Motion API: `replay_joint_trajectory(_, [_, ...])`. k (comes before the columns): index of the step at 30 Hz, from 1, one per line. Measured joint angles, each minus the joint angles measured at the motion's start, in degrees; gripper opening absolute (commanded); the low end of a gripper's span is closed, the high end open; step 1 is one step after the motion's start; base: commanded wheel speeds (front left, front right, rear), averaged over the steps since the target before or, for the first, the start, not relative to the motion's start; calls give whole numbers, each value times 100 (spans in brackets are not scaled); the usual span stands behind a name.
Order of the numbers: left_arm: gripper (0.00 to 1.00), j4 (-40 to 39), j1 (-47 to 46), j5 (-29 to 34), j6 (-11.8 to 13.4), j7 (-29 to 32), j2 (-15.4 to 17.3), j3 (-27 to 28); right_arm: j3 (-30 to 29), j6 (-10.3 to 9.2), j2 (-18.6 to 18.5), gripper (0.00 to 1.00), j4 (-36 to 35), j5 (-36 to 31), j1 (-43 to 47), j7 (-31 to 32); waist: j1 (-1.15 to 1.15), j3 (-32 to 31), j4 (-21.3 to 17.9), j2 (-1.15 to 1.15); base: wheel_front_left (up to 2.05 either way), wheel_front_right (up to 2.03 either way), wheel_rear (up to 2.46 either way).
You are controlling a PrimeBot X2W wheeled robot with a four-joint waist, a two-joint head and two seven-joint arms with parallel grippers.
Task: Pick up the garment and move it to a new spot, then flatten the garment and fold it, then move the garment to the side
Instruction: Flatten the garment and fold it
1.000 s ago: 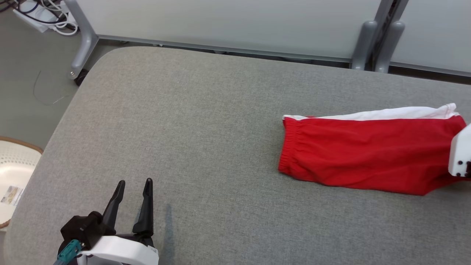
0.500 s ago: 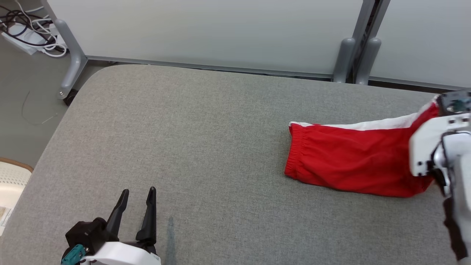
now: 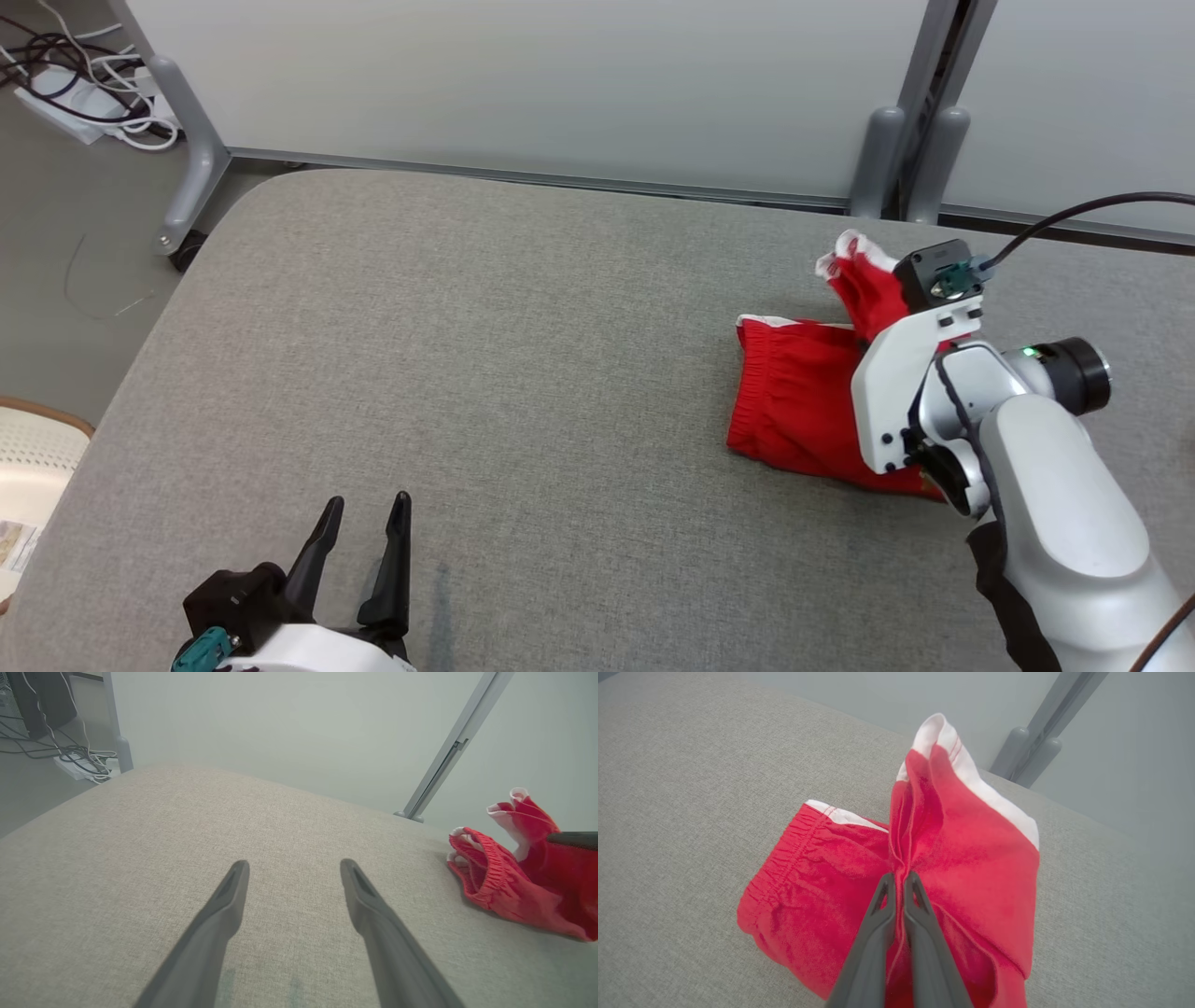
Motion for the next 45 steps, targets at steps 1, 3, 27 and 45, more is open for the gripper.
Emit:
replay_joint_trajectory(1, [100,11,-3,0,-19,0,-4,-16,33,0,27,0,74,63,-9,-1,0,0,23,0,0,0,0])
replay_joint_trajectory(3, [100,30,-3,-9,-20,-1,-7,-24,125,0,62,0,168,110,-31,-26,0,-3,67,0,0,0,0])
replay_joint_trajectory(27, [100,212,-83,-57,-36,-109,-63,-45,848,-1,121,100,1033,3192,-680,-1728,0,19,232,0,0,0,0])
replay_joint_trajectory(45, [100,218,-24,-103,-81,-178,-63,41,-37,-1,-90,0,979,969,310,-2086,0,-20,-112,0,0,0,0])
